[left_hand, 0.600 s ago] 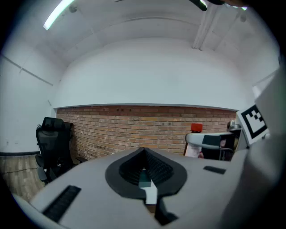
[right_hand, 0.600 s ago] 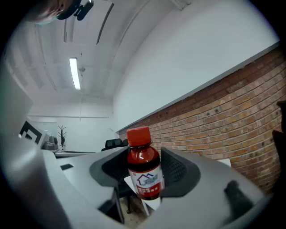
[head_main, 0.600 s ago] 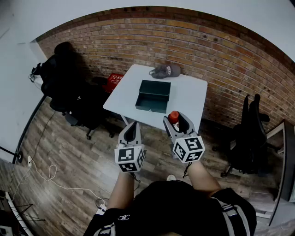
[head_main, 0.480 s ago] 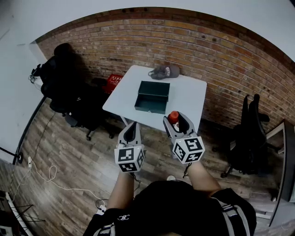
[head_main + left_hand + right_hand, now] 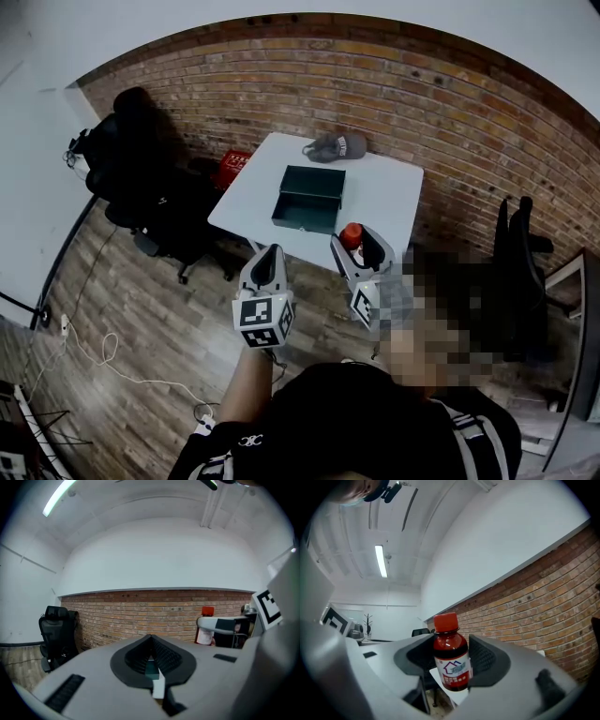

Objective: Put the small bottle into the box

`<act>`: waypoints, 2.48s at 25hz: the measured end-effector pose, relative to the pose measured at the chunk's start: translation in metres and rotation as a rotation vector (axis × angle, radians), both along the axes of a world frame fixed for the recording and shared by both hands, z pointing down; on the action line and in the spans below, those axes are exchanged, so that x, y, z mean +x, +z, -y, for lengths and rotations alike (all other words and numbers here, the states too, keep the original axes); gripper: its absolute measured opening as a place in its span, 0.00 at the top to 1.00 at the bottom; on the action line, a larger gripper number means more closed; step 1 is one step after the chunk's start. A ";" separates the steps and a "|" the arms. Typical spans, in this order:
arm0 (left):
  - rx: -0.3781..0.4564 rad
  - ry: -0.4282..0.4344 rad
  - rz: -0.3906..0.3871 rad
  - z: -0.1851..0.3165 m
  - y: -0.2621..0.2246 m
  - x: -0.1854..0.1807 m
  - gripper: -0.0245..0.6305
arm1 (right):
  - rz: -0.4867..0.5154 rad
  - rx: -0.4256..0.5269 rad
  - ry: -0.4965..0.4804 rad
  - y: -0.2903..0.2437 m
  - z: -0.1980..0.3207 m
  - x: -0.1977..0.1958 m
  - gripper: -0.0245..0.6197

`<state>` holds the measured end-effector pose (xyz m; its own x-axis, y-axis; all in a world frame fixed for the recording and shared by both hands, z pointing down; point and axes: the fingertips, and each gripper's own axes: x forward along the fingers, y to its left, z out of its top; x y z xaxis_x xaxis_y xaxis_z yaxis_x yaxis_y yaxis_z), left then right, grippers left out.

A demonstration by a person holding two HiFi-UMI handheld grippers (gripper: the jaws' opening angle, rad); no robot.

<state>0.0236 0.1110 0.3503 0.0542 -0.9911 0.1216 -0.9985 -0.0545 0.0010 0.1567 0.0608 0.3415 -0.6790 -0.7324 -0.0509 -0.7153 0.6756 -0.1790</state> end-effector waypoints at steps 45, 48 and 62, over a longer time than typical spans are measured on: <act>-0.054 0.017 -0.022 0.224 0.029 -0.088 0.94 | -0.110 -0.070 -0.098 0.043 0.216 -0.112 0.62; -0.077 0.040 -0.034 0.242 0.036 -0.108 0.94 | -0.130 -0.092 -0.084 0.050 0.231 -0.129 0.62; -0.150 0.230 -0.063 0.301 0.078 -0.157 0.94 | -0.307 -0.194 -0.017 0.114 0.275 -0.172 0.62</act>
